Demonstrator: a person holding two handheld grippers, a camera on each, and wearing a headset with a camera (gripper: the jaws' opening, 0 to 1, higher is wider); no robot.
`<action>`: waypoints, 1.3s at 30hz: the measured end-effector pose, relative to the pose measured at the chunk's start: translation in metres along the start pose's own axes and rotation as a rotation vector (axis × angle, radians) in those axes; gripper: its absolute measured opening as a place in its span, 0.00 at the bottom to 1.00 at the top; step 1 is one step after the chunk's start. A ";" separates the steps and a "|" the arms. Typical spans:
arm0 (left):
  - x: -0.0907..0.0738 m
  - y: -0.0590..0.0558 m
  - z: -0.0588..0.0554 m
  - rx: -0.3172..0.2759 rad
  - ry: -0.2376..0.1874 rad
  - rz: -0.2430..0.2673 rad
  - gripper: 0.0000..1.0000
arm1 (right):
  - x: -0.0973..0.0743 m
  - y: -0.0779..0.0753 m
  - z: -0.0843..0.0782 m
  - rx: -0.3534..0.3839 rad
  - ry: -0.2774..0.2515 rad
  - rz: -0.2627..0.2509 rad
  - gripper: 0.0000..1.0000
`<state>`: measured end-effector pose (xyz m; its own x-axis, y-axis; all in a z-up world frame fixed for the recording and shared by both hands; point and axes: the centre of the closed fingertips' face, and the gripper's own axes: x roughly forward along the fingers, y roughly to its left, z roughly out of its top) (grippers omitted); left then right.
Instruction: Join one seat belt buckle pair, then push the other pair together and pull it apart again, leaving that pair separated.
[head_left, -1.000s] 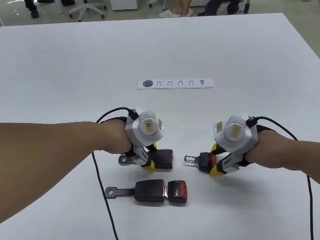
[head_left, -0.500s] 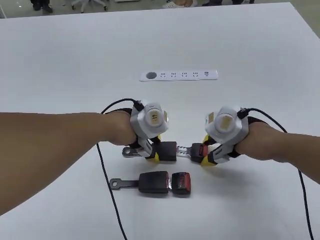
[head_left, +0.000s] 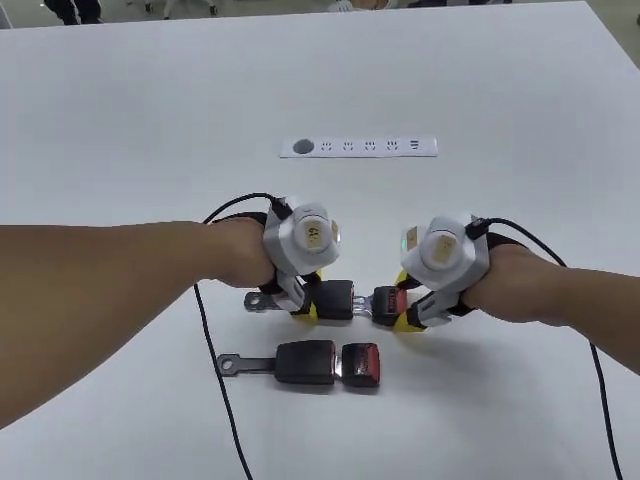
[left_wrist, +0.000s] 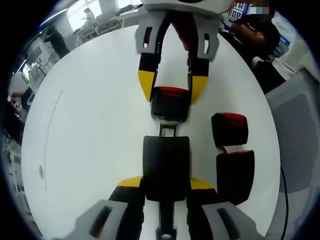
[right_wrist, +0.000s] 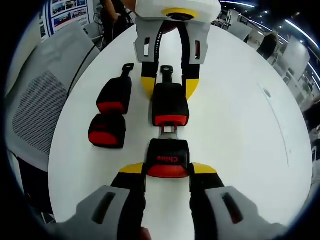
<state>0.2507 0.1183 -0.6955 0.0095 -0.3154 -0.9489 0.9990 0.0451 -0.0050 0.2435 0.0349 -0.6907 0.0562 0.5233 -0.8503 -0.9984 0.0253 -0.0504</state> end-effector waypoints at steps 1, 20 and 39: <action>0.000 0.000 0.000 0.000 -0.002 0.000 0.32 | 0.001 -0.001 -0.002 -0.002 0.012 0.002 0.32; 0.000 0.004 0.000 0.023 -0.004 -0.010 0.31 | 0.008 -0.003 0.010 0.026 -0.004 0.035 0.30; 0.001 0.001 -0.001 0.018 0.014 -0.001 0.31 | 0.008 -0.001 0.012 0.034 0.008 0.020 0.30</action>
<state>0.2516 0.1187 -0.6971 0.0084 -0.3025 -0.9531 0.9996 0.0278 0.0000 0.2445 0.0498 -0.6914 0.0360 0.5172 -0.8551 -0.9989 0.0438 -0.0156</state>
